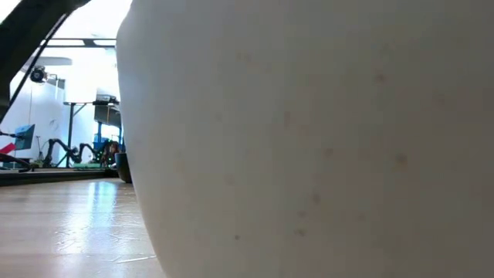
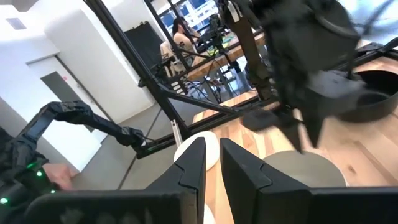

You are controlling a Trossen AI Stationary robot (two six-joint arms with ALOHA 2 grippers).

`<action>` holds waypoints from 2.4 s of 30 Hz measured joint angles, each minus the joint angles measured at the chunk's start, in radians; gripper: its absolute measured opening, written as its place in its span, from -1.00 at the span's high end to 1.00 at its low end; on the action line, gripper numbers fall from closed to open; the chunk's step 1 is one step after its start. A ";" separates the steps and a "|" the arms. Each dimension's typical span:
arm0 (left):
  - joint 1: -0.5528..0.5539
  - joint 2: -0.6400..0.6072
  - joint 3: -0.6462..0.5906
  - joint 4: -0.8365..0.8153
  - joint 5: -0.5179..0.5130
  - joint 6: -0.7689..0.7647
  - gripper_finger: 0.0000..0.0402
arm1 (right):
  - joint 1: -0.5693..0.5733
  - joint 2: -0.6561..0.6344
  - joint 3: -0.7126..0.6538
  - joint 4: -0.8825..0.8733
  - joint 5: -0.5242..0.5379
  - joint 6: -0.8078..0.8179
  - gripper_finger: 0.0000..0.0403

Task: Nest bowls inside each other
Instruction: Stack the gray bowl into the top of the dark gray bowl

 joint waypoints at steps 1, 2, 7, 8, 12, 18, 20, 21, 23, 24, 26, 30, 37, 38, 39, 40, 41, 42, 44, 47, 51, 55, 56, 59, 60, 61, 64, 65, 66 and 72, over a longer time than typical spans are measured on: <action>-0.009 -0.014 -0.003 0.016 0.021 0.012 0.47 | 0.000 0.000 0.000 0.000 0.000 0.000 0.79; -0.020 -0.024 -0.006 0.031 0.032 0.029 0.50 | 0.000 0.000 0.000 -0.001 0.000 0.000 0.79; -0.082 -0.027 -0.012 0.065 0.038 0.182 0.82 | 0.000 0.000 0.000 -0.006 0.000 0.000 0.79; -0.095 -0.026 -0.012 0.082 0.041 0.194 0.90 | 0.000 0.000 0.000 -0.011 0.000 0.000 0.79; -0.124 -0.023 -0.031 0.149 0.046 0.194 0.96 | 0.000 0.000 0.000 -0.030 0.000 0.007 0.79; -0.129 -0.022 -0.078 0.239 0.145 0.190 0.99 | 0.000 0.000 -0.001 -0.030 0.000 0.008 0.79; -0.133 -0.021 -0.113 0.276 0.193 0.165 1.00 | 0.000 0.000 -0.001 -0.030 0.000 0.010 0.79; -0.134 -0.020 -0.126 0.287 0.220 0.151 1.00 | 0.000 0.000 -0.001 -0.029 0.000 0.016 0.79; -0.140 -0.020 -0.154 0.328 0.266 0.128 1.00 | 0.000 0.000 -0.001 -0.030 0.000 0.030 0.79; -0.142 -0.020 -0.169 0.356 0.281 0.114 1.00 | 0.000 0.000 -0.001 -0.030 0.000 0.033 0.79; -0.149 -0.020 -0.193 0.398 0.302 0.091 1.00 | 0.001 0.000 -0.001 -0.030 0.000 0.034 0.79; -0.155 -0.020 -0.220 0.458 0.313 0.074 1.00 | 0.001 0.000 -0.001 -0.030 0.000 0.044 0.79; -0.157 -0.020 -0.256 0.492 0.310 0.035 1.00 | 0.001 0.000 -0.001 -0.052 -0.001 0.059 0.79; -0.157 -0.020 -0.258 0.489 0.308 0.034 1.00 | 0.001 0.000 -0.001 -0.052 -0.001 0.061 0.79; -0.157 -0.020 -0.258 0.489 0.306 0.033 1.00 | 0.001 0.000 -0.001 -0.052 -0.001 0.061 0.79; -0.158 -0.020 -0.258 0.490 0.304 0.033 1.00 | 0.001 0.000 -0.001 -0.052 -0.001 0.061 0.79; -0.158 -0.020 -0.258 0.491 0.302 0.033 1.00 | 0.000 0.000 -0.001 -0.052 -0.001 0.061 0.79; -0.158 -0.020 -0.258 0.490 0.301 0.033 1.00 | 0.001 0.000 -0.001 -0.052 -0.001 0.061 0.79; -0.158 -0.020 -0.258 0.490 0.300 0.033 1.00 | 0.001 0.000 -0.001 -0.052 -0.001 0.061 0.79; -0.158 -0.020 -0.258 0.490 0.299 0.033 1.00 | 0.001 0.000 -0.001 -0.052 -0.001 0.061 0.79; -0.158 -0.020 -0.258 0.489 0.299 0.033 1.00 | 0.001 0.000 -0.001 -0.052 -0.001 0.059 0.79; -0.157 -0.020 -0.252 0.477 0.298 0.016 1.00 | 0.001 0.000 -0.001 -0.052 -0.001 0.058 0.79; -0.157 -0.020 -0.249 0.472 0.296 0.011 1.00 | 0.001 0.000 -0.001 -0.052 -0.001 0.058 0.79; -0.157 -0.027 -0.243 0.454 0.270 0.010 1.00 | 0.001 0.000 -0.001 -0.052 -0.001 0.057 0.79; -0.157 -0.032 -0.242 0.441 0.254 0.012 1.00 | 0.000 0.000 -0.001 -0.053 -0.001 0.053 0.79; -0.157 -0.039 -0.241 0.427 0.241 0.015 1.00 | 0.000 0.000 -0.001 -0.056 -0.001 0.050 0.79; -0.155 -0.071 -0.241 0.396 0.212 0.038 1.00 | 0.000 0.000 -0.001 -0.113 -0.001 0.022 0.79; -0.155 -0.084 -0.242 0.381 0.196 0.052 1.00 | 0.000 0.000 -0.001 -0.147 0.000 0.009 0.79; -0.155 -0.093 -0.242 0.373 0.179 0.066 1.00 | 0.000 0.000 -0.002 -0.186 -0.001 0.002 0.79; -0.154 -0.179 -0.257 0.264 0.076 0.158 1.00 | 0.000 0.003 -0.059 -0.214 0.000 0.047 0.79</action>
